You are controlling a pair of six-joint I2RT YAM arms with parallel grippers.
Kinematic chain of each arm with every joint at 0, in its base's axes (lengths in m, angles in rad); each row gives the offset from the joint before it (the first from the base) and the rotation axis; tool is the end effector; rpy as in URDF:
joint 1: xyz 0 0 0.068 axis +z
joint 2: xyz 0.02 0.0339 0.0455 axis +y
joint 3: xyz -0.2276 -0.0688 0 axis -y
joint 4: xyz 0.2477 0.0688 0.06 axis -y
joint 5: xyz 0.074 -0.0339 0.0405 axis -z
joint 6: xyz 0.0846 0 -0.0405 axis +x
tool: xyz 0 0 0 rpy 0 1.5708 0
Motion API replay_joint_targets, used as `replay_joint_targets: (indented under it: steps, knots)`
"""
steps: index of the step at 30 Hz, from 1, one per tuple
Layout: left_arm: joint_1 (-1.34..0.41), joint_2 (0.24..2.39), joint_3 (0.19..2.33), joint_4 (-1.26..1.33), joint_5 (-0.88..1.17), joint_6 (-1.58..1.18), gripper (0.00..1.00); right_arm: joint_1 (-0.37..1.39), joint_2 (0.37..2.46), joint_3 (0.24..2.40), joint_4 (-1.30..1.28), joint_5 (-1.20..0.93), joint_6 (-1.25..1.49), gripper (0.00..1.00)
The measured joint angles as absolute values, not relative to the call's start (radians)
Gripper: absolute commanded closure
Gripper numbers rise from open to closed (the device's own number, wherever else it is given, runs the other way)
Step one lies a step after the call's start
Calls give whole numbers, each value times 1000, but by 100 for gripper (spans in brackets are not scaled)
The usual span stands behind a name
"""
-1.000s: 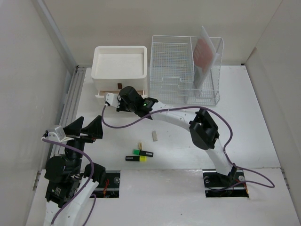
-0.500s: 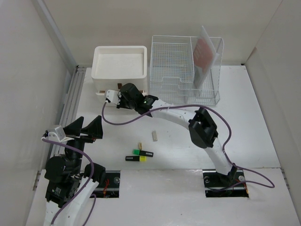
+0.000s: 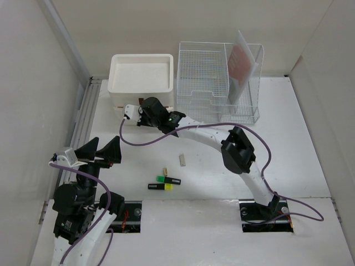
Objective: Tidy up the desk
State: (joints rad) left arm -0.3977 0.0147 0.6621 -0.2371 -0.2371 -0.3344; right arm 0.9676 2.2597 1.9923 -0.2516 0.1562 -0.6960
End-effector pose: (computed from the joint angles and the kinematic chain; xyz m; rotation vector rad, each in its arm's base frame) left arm 0.0972 -0.0193 0.3764 -0.1752 1.1744 -0.5080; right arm 0.3264 0.4506 0.2035 -1.4743 1.4713 0.0022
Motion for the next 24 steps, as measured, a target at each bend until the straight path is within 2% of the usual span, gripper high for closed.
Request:
replay_joint_targets:
  steps: [24]
  knots:
    - [-398, 15, 662, -237, -237, -334, 0, 947, 2284, 2009, -225, 197, -710, 93]
